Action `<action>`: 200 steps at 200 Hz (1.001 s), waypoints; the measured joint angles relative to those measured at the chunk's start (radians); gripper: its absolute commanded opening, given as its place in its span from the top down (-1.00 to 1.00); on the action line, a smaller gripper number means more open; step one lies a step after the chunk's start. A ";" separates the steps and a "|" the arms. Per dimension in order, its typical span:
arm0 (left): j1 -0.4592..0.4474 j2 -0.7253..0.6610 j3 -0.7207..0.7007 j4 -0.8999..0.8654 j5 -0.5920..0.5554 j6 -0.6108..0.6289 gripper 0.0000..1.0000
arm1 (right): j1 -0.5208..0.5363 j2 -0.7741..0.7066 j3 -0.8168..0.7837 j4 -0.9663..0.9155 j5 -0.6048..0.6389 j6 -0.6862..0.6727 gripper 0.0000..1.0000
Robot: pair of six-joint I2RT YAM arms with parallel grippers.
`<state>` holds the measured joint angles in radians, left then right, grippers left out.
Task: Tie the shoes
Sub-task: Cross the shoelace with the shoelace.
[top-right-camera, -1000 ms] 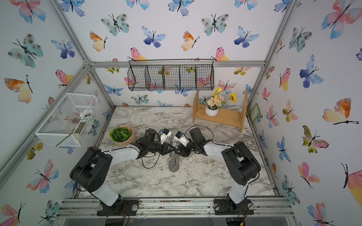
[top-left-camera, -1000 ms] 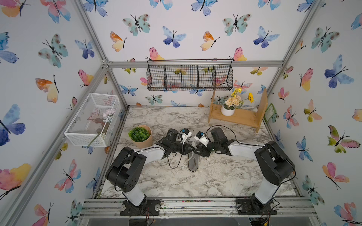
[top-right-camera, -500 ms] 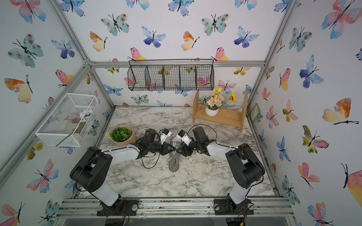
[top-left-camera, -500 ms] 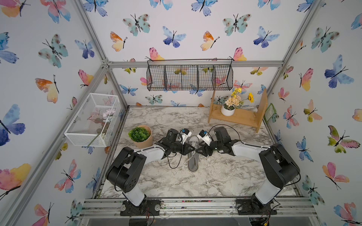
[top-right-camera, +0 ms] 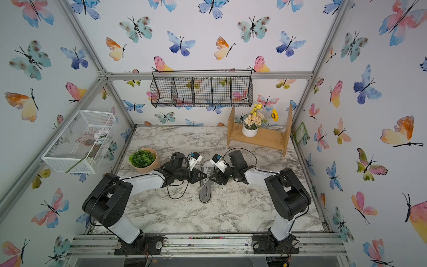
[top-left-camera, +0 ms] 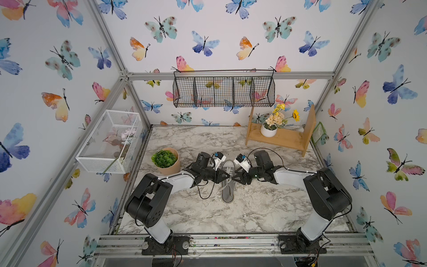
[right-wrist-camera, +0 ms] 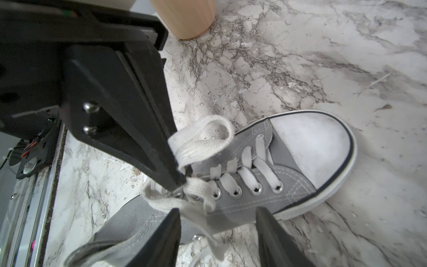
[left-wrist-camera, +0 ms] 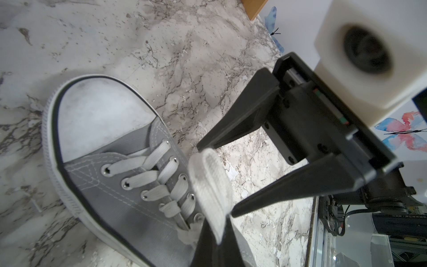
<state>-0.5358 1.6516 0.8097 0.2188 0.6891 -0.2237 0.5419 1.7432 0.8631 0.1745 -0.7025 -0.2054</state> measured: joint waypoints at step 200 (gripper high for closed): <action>-0.002 0.000 0.009 0.000 0.001 -0.002 1.00 | 0.002 0.064 -0.018 0.182 -0.059 0.134 0.85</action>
<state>-0.5381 1.6516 0.8188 0.2192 0.6899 -0.2253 0.5442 1.8072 0.8452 0.3569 -0.7612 -0.0711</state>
